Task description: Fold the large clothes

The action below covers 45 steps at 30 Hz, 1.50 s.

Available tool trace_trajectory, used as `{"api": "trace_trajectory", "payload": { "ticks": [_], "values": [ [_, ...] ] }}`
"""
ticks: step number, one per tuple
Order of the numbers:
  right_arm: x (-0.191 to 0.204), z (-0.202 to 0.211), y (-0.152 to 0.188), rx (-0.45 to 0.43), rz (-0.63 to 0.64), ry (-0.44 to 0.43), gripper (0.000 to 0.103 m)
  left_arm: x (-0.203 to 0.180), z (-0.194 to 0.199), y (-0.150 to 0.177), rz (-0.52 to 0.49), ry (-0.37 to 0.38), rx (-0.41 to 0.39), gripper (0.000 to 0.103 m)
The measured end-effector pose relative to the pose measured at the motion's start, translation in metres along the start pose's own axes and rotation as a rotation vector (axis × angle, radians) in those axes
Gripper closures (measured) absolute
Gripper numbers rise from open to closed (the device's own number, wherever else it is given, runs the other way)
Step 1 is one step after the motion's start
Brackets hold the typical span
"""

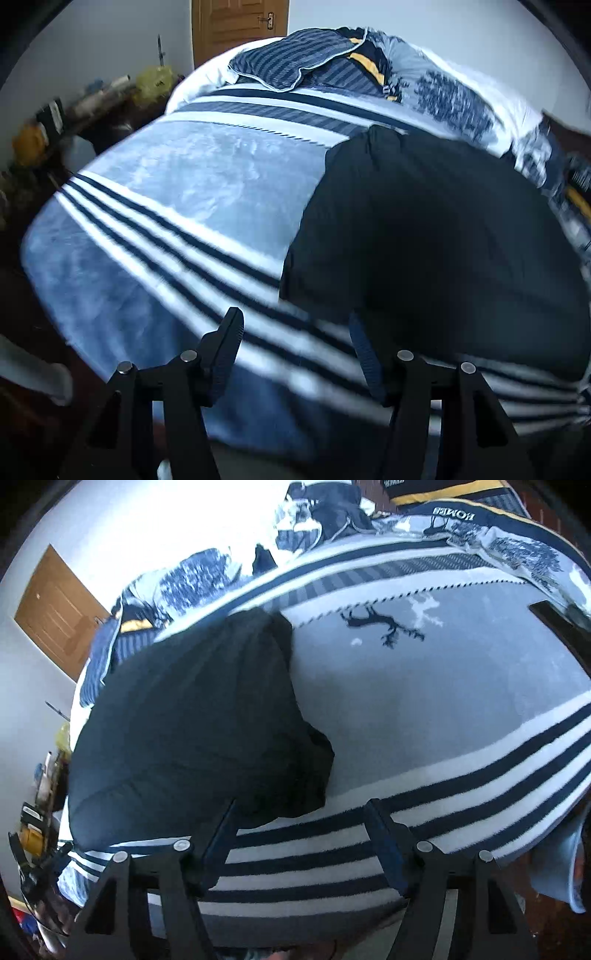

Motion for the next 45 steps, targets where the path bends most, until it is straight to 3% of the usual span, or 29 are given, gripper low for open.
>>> {"api": "trace_trajectory", "payload": {
  "ticks": [5,12,16,21,26,30,37,41,45],
  "values": [
    [0.017,0.009,0.027,0.063,0.008,-0.019,0.030,-0.035,0.049,0.054,-0.152,-0.015,-0.029,0.039],
    [0.051,0.049,0.054,0.081,0.061,-0.043,0.030,-0.087,0.117,0.102,-0.246,0.069,-0.034,0.037],
    [0.073,0.085,0.058,0.065,0.094,-0.046,0.030,-0.104,0.155,0.094,-0.294,0.044,-0.088,0.036],
    [0.108,0.141,0.051,0.022,0.169,-0.047,0.030,-0.105,0.212,0.068,-0.228,0.100,-0.169,0.033],
    [0.138,0.200,0.042,-0.063,0.239,-0.047,0.030,-0.105,0.267,0.046,-0.193,0.188,-0.257,0.023],
    [0.164,0.246,0.037,-0.161,0.306,-0.049,0.029,-0.103,0.300,0.035,-0.177,0.214,-0.309,0.022],
    [0.199,0.298,0.039,-0.278,0.398,-0.061,0.027,-0.093,0.345,0.025,-0.161,0.192,-0.396,0.016],
    [0.206,0.312,0.044,-0.306,0.421,-0.059,0.026,-0.088,0.358,0.025,-0.178,0.124,-0.438,0.015],
    [0.207,0.320,0.050,-0.325,0.436,-0.053,0.026,-0.080,0.364,0.029,-0.157,0.106,-0.445,0.010]
  ]
}}
Point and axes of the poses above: each gripper's, at about its wrist camera, not at the fingertips, and z roughly against the way its jaws point, x to its left, y to its underside, the point moved 5 cm from there along -z, roughly the way its jaws point, and after that the axes turned 7 degrees about z, right-handed, at the moved point
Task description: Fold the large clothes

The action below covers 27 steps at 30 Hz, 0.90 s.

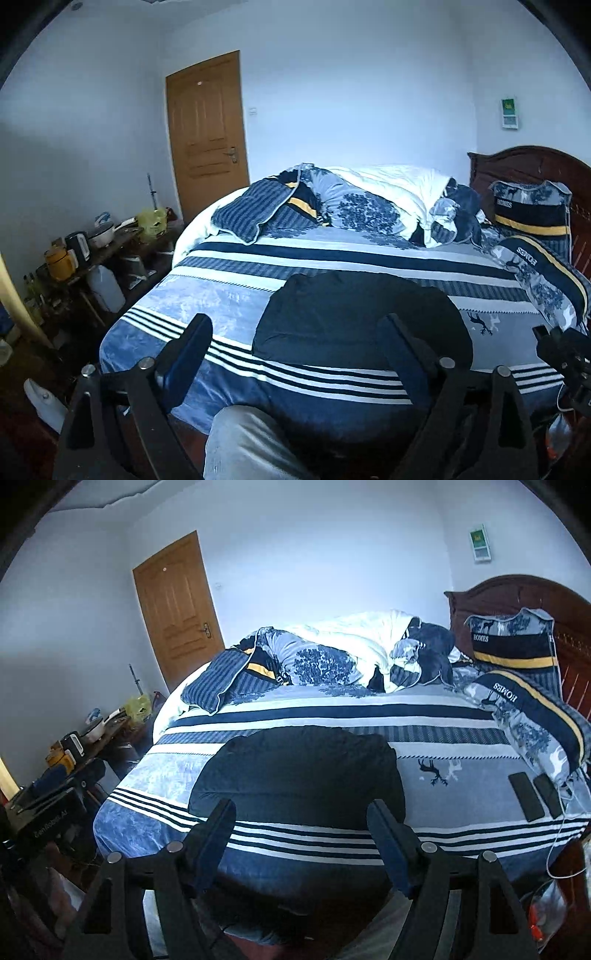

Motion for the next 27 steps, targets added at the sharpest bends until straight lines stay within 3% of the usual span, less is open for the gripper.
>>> {"api": "trace_trajectory", "payload": {
  "ticks": [6,15,27],
  "values": [
    [0.002,0.009,0.004,-0.009,0.009,0.001,0.026,0.005,0.008,0.006,0.014,-0.017,-0.010,0.010],
    [0.008,0.008,0.004,-0.021,0.037,-0.012,0.026,0.006,0.000,0.010,0.030,0.027,0.057,0.010],
    [0.003,-0.013,0.012,0.031,0.035,-0.003,0.026,0.002,-0.017,0.019,-0.001,0.024,0.098,0.009]
  ]
}}
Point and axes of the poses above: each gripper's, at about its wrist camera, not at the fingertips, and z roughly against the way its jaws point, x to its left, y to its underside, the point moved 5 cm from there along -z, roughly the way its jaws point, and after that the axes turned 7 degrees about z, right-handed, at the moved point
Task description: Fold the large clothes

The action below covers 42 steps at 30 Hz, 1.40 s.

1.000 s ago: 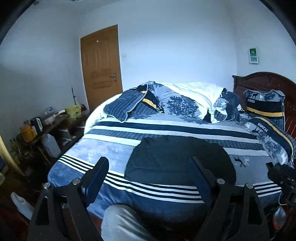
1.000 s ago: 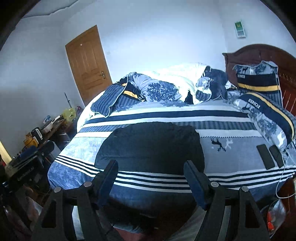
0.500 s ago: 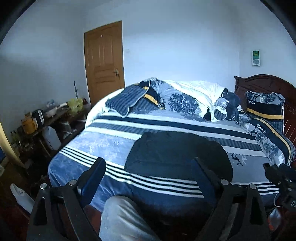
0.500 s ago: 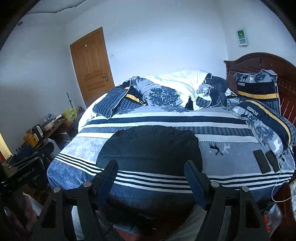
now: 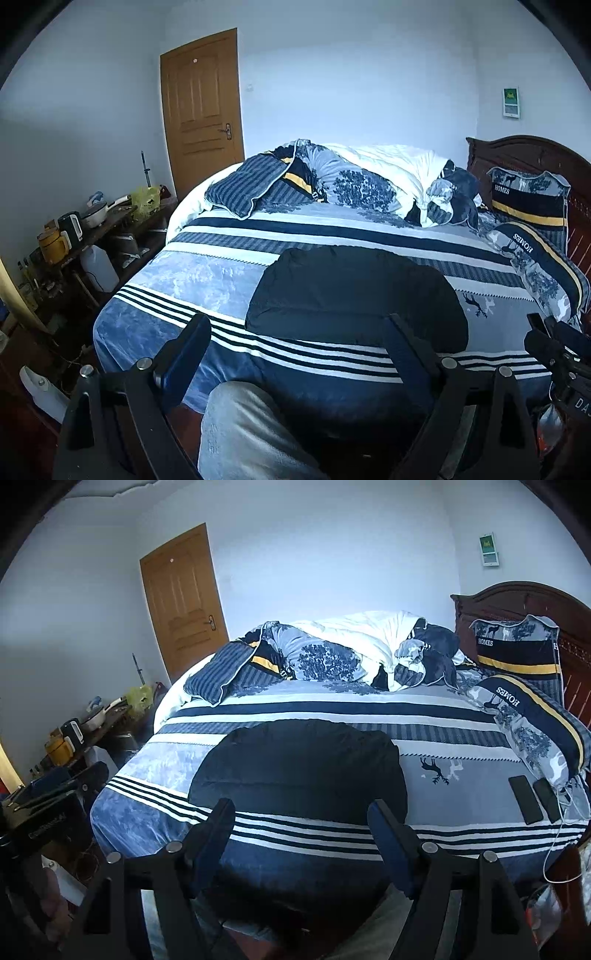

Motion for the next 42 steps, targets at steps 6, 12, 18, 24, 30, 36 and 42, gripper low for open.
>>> {"api": "trace_trajectory", "payload": {
  "ticks": [6,12,18,24,30,36,42],
  "values": [
    [0.000,-0.008,0.001,0.015,0.002,0.003,0.026,-0.002,-0.006,0.003,-0.020,-0.012,0.007,0.009],
    [0.001,-0.017,0.004,0.041,0.001,0.006,0.026,0.000,-0.011,0.004,-0.018,-0.013,0.016,0.009],
    [0.000,-0.020,0.004,0.039,0.007,0.011,0.026,0.001,-0.015,0.005,-0.014,-0.007,0.024,0.009],
    [-0.004,-0.025,0.005,0.047,-0.003,0.010,0.026,0.000,-0.019,0.005,-0.032,-0.005,0.029,0.009],
    [-0.006,-0.029,0.004,0.053,-0.005,0.009,0.026,-0.004,-0.022,0.007,-0.049,-0.010,0.033,0.009],
    [-0.004,-0.035,0.005,0.063,-0.002,0.006,0.026,-0.003,-0.032,0.007,-0.044,-0.024,0.051,0.009],
    [-0.007,-0.041,0.006,0.074,-0.015,0.002,0.026,0.000,-0.040,0.007,-0.043,-0.064,0.057,0.009]
  ]
}}
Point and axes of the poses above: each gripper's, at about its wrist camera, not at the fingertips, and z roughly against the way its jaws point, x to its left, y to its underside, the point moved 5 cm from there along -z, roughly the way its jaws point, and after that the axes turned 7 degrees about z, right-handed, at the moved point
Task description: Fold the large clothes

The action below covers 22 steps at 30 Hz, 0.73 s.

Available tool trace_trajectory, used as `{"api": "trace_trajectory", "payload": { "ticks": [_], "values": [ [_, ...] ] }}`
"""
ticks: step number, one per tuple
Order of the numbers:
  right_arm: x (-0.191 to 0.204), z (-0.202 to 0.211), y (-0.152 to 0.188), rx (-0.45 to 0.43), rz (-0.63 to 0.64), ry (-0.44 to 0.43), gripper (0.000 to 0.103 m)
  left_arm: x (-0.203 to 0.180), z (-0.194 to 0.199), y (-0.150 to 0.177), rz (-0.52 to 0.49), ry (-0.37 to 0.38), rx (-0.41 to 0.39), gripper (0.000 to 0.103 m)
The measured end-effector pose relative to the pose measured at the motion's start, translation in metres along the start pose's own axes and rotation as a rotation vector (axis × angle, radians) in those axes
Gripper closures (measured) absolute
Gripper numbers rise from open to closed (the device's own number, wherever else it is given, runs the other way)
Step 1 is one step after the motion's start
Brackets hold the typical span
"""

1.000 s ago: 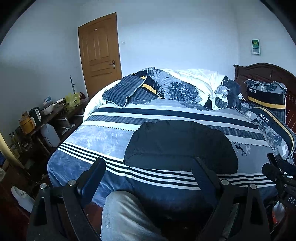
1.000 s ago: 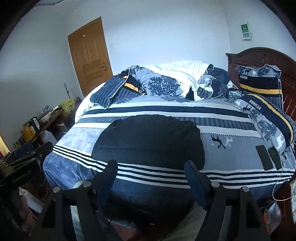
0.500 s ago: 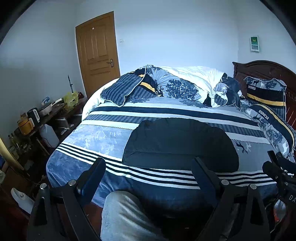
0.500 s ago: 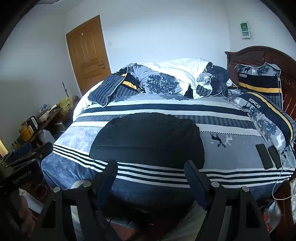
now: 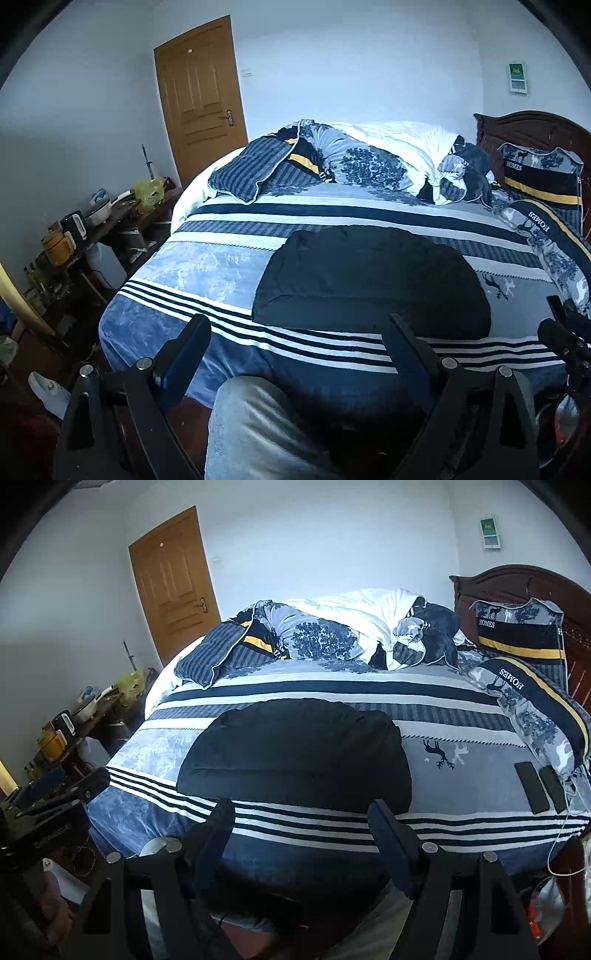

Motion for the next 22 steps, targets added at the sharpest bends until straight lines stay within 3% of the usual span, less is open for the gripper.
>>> {"api": "trace_trajectory", "payload": {
  "ticks": [15,22],
  "values": [
    [0.003,-0.026,-0.006,0.037,0.000,-0.015,0.026,-0.010,-0.028,-0.001,-0.021,-0.033,0.020,0.009],
    [-0.006,-0.060,-0.005,0.089,-0.019,-0.023,0.026,-0.023,-0.060,0.003,-0.040,0.021,0.027,0.009]
  ]
}}
Point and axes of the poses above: each gripper's, at about its wrist camera, not at the fingertips, and z roughly against the way its jaws point, x to its left, y to its underside, the point moved 5 cm from there along -z, roughly the way its jaws point, and after that the axes turned 7 degrees about z, right-handed, at the moved point
